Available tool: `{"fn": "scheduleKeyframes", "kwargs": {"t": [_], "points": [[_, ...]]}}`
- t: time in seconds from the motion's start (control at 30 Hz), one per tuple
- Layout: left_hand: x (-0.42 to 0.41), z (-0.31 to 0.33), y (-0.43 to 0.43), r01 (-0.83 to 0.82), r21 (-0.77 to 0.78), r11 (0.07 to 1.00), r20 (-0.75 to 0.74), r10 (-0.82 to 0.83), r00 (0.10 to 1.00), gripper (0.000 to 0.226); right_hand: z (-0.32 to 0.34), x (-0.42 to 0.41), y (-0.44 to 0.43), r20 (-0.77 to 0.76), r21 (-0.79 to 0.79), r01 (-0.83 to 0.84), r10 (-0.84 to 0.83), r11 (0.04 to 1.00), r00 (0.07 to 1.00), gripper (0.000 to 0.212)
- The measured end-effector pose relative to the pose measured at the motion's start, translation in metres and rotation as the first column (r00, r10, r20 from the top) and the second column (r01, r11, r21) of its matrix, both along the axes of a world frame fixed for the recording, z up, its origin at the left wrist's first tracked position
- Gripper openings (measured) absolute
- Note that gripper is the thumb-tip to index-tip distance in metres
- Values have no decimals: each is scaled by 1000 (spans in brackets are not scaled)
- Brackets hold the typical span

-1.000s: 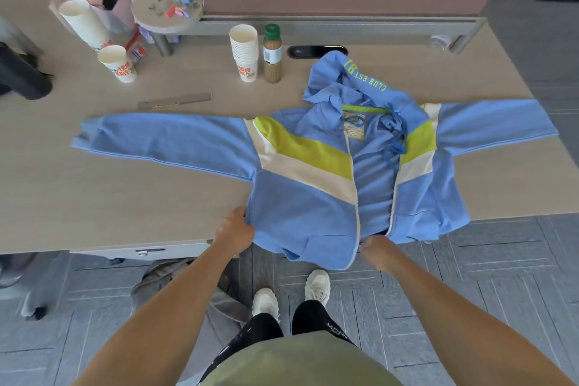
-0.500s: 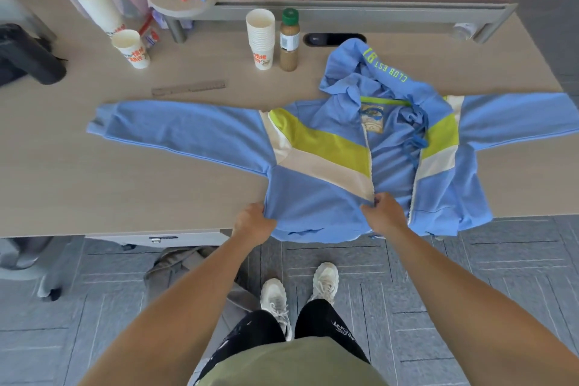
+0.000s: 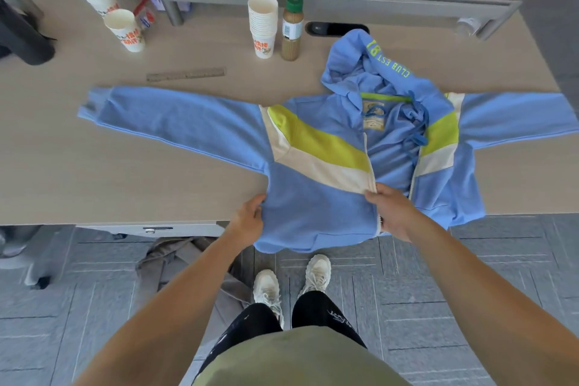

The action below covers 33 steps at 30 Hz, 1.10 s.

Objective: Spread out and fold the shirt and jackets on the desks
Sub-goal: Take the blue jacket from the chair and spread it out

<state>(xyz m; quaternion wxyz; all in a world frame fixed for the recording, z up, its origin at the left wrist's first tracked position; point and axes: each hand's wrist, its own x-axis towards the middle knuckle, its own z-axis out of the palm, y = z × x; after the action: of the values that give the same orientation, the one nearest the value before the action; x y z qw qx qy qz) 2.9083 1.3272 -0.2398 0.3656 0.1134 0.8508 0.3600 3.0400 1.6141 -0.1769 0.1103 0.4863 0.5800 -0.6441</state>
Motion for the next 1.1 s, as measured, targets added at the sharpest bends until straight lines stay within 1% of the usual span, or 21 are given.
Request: {"fn": "scheduleKeyframes", "kwargs": {"t": [0.1, 0.13, 0.17, 0.2, 0.23, 0.27, 0.3, 0.33, 0.37, 0.43, 0.47, 0.6, 0.7, 0.8, 0.9, 0.97, 1.03, 1.07, 1.1], "points": [[2, -1, 1, 44, -41, 998, -72, -47, 996, 44, -7, -6, -4, -55, -31, 50, -52, 998, 997, 15], [2, 1, 1, 49, -85, 995, -65, -54, 996, 42, -11, -7, -5, -63, 5, 33, -33, 999, 997, 15], [3, 3, 2, 43, -136, 990, -41, -49, 998, 38, -14, -6, -7, -31, 107, -32, 35, 994, 999, 14], [3, 7, 4, 36, -192, 981, -6, -38, 999, 36, -18, -4, -8, 46, 235, -139, 132, 962, 990, 13], [3, 11, 7, 38, -255, 966, 25, -33, 999, 36, -21, -1, -10, 145, 315, -242, 206, 918, 968, 12], [3, 18, 12, 61, -313, 948, 42, -51, 998, 39, -23, 3, -10, 217, 353, -304, 239, 885, 947, 15], [4, 23, 18, 98, -351, 931, 42, -89, 995, 44, -28, 8, -7, 253, 361, -331, 250, 872, 935, 22], [3, 30, 24, 147, -373, 916, 37, -144, 989, 50, -30, 12, -3, 265, 354, -326, 240, 876, 934, 24], [1, 37, 32, 198, -385, 901, 28, -203, 979, 54, -31, 15, 3, 271, 351, -302, 212, 886, 939, 21], [-3, 49, 49, 278, -405, 871, 10, -300, 954, 55, -24, 16, 16, 269, 356, -270, 178, 895, 946, 16], [-6, 54, 58, 296, -405, 865, 3, -322, 947, 54, -16, 16, 23, 287, 375, -283, 179, 883, 941, 14], [-17, 62, 100, 367, -314, 875, -35, -397, 917, 44, 22, 18, 52, 314, 477, -311, 171, 822, 934, 22], [-18, 67, 140, 377, -240, 894, -78, -405, 911, 42, 36, 24, 77, 317, 513, -305, 153, 803, 936, 18], [-16, 73, 189, 396, -210, 894, -132, -427, 895, 38, 33, 15, 108, 298, 544, -298, 151, 785, 943, 17], [-16, 70, 247, 424, -244, 872, -164, -468, 868, 34, 17, 1, 145, 298, 573, -314, 164, 757, 940, 27], [-20, 59, 269, 431, -263, 863, -203, -486, 850, 31, 7, -7, 154, 348, 604, -391, 211, 695, 913, 36], [-26, 49, 300, 393, -286, 874, -231, -460, 857, 29, -8, -17, 175, 402, 608, -458, 246, 649, 882, 42], [-29, 46, 312, 366, -319, 874, -235, -447, 863, 32, -14, -21, 183, 427, 597, -494, 271, 632, 863, 43], [-32, 44, 322, 335, -367, 868, -231, -434, 871, 41, -20, -27, 189, 450, 588, -528, 294, 612, 843, 44]]}}
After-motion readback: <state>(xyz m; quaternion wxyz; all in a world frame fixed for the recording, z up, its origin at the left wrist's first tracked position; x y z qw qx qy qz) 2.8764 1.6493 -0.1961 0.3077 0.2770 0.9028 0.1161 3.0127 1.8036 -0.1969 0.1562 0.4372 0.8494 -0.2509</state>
